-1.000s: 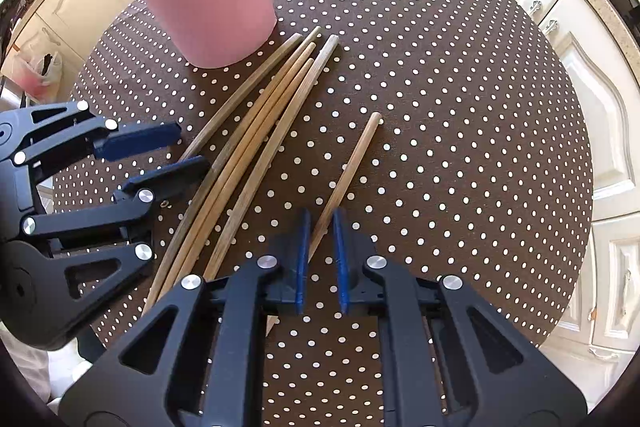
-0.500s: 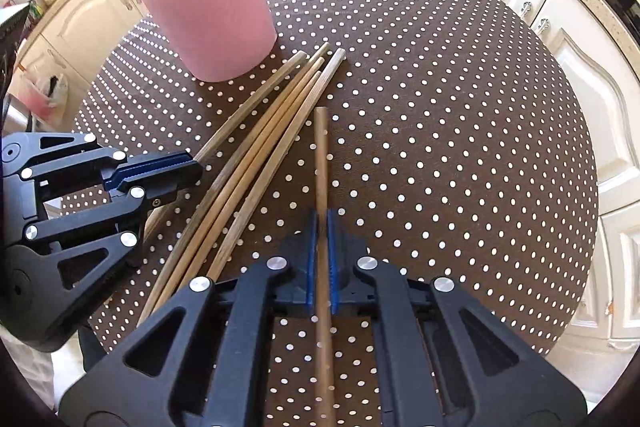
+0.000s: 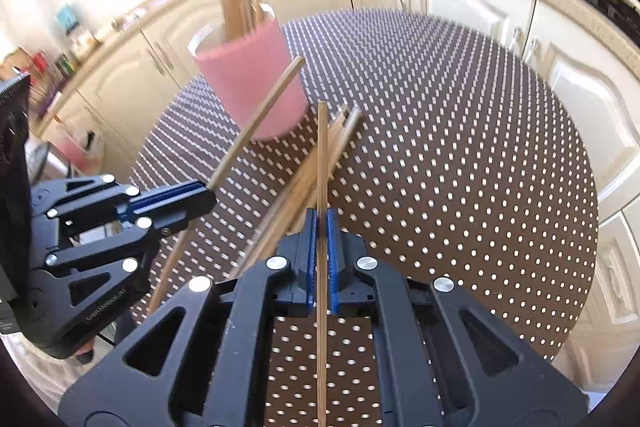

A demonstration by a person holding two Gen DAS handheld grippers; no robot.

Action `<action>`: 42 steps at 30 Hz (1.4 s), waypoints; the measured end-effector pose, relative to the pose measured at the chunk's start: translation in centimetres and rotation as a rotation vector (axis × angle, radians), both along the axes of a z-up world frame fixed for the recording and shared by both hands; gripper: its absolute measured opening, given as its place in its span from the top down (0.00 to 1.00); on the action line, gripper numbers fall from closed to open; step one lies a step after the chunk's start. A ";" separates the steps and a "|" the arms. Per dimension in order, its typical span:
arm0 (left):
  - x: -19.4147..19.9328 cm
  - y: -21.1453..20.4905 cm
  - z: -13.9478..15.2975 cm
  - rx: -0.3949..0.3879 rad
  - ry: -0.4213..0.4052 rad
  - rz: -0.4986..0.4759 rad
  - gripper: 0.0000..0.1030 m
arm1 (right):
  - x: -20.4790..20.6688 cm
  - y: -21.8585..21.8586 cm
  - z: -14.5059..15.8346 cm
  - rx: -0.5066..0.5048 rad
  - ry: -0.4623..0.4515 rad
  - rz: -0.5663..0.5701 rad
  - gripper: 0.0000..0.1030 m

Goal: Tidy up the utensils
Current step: 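Lift both held chopsticks upright and carry them over the pink cup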

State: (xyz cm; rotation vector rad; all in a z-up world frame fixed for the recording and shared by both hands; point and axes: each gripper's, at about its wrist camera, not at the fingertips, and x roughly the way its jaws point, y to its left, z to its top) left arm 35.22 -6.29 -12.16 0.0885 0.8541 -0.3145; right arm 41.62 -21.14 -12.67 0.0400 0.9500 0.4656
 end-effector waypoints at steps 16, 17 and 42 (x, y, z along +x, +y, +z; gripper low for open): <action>-2.2 2.6 5.4 -0.126 -0.208 0.053 0.95 | -1.7 4.6 5.6 0.119 -0.180 0.056 0.95; -2.1 2.5 5.5 -0.131 -0.212 0.055 0.95 | -1.8 4.8 6.0 0.125 -0.193 0.060 0.95; 0.9 7.3 10.3 -0.294 -0.423 0.170 0.95 | 0.1 7.6 10.3 0.231 -0.363 0.059 0.95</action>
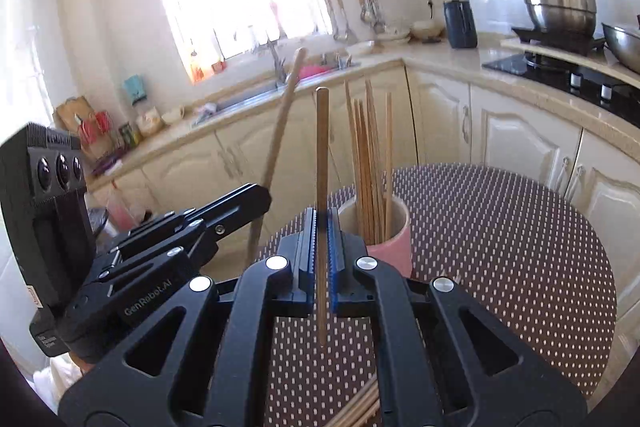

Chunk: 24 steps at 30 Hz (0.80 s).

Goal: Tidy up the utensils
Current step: 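Lift both held chopsticks upright and carry them over the pink cup, then lower both chopsticks into the pink cup and open both tools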

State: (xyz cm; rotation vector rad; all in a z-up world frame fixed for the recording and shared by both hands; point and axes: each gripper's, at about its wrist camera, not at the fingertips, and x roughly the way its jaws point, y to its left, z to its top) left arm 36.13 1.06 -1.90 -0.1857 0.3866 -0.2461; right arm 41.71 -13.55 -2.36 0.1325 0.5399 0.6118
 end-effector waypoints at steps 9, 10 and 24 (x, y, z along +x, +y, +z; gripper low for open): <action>2.1 1.4 1.6 -0.061 -0.110 0.064 0.95 | 1.9 -0.1 2.4 0.060 -0.110 -0.042 0.95; 2.4 1.5 1.7 -0.070 -0.113 0.065 0.95 | 2.2 -0.2 2.7 0.071 -0.124 -0.050 0.95; 6.4 2.9 1.5 -0.192 -0.200 0.141 0.95 | 4.7 -1.5 4.1 0.096 -0.216 -0.110 0.95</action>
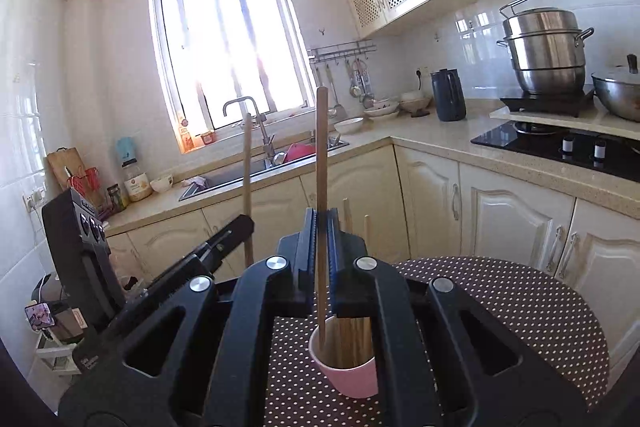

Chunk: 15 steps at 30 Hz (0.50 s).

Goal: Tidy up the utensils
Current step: 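Lower both chopsticks into the pink cup and open both tools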

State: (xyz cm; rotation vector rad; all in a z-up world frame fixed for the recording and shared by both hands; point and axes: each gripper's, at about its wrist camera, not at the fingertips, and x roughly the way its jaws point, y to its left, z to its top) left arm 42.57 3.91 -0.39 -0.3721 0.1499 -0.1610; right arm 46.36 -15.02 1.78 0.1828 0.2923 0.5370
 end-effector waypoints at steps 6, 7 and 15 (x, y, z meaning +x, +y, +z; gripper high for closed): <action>1.6 -0.3 -0.6 -0.010 -0.038 0.046 0.95 | 0.6 -0.5 -0.9 -0.030 0.000 -0.025 0.95; 2.0 -0.4 -0.9 -0.011 -0.037 0.046 0.95 | 0.8 -0.5 -1.2 -0.033 0.001 -0.026 0.95; 3.8 -2.0 -3.4 0.040 -0.036 0.084 0.95 | 1.9 -0.1 -3.8 -0.062 0.039 -0.009 0.95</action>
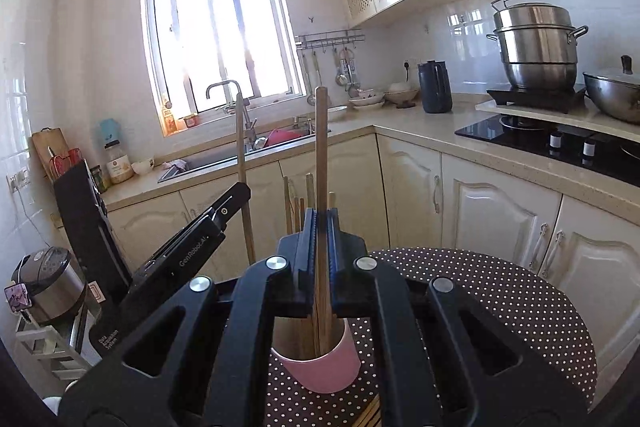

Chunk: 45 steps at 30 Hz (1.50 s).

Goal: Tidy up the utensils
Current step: 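Lower both chopsticks into the pink cup and open both tools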

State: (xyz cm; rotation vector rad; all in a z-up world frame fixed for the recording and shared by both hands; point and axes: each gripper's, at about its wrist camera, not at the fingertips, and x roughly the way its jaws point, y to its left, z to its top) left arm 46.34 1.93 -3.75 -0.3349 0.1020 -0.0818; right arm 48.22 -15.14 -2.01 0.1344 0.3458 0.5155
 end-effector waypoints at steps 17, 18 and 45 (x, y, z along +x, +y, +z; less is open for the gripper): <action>-1.2 -1.1 -4.7 0.106 0.097 -0.056 0.95 | -0.7 1.3 -3.8 -0.054 0.043 0.025 0.95; -1.4 -1.1 -4.9 0.111 0.109 -0.068 0.95 | -0.9 1.4 -3.9 -0.056 0.042 0.024 0.95; -6.3 1.1 -3.2 0.145 0.176 -0.111 0.43 | -1.4 3.9 -4.6 -0.053 0.097 -0.017 0.84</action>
